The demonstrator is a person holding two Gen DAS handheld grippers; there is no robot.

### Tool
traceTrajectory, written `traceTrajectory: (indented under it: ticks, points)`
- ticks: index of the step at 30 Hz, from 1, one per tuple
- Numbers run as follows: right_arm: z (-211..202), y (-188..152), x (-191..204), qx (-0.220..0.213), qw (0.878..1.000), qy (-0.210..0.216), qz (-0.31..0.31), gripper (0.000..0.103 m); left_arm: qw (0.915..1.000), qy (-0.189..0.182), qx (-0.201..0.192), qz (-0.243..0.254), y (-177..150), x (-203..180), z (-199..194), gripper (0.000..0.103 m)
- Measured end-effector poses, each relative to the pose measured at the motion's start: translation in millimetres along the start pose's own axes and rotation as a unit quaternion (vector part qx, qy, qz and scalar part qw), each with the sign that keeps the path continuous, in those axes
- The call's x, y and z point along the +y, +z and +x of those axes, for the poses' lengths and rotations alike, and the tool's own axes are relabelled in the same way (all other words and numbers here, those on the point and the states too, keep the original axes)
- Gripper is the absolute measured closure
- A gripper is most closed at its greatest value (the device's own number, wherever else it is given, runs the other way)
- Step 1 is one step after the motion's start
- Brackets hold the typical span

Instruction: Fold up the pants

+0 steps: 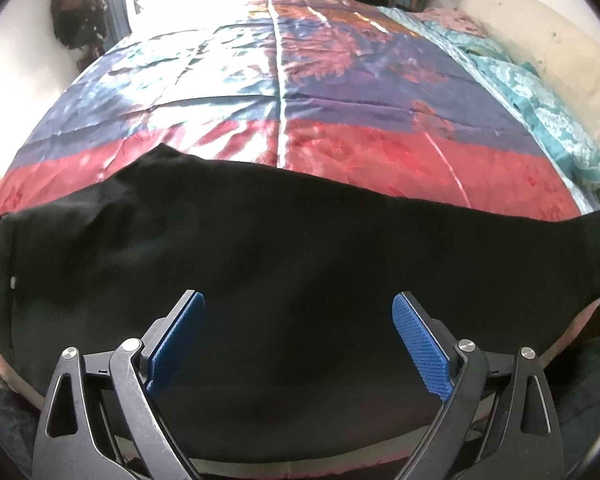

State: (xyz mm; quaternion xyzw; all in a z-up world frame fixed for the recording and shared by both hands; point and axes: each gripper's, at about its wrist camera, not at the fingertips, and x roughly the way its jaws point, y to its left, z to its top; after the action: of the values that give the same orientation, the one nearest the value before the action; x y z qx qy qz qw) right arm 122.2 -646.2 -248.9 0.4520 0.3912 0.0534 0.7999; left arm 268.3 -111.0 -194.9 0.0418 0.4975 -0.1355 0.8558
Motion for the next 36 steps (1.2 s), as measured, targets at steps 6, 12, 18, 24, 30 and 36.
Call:
traceTrajectory:
  ticks: [6,12,18,24,30,36]
  points:
    - [33,-38,71,-0.001,0.994,0.108,0.017,0.092,0.9993,-0.01,0.002,-0.036,-13,15,0,0.007]
    - [134,-83,165,0.031,0.989,0.147,-0.001,0.091,0.9978,-0.009,-0.003,-0.065,-30,46,-11,0.007]
    - [251,-136,246,0.09,0.989,0.102,-0.062,0.091,0.9939,0.004,-0.014,-0.11,-50,93,-33,0.007]
    - [332,-198,306,0.131,0.968,0.004,-0.213,0.069,0.991,0.004,-0.024,-0.132,-59,113,-47,0.007]
    - [295,-217,322,0.114,0.94,-0.001,-0.32,0.026,0.9919,-0.05,-0.048,-0.107,-54,95,-62,0.008]
    - [204,-213,265,0.055,0.951,-0.056,-0.3,0.02,0.9958,-0.087,-0.023,0.017,-38,24,-42,0.033]
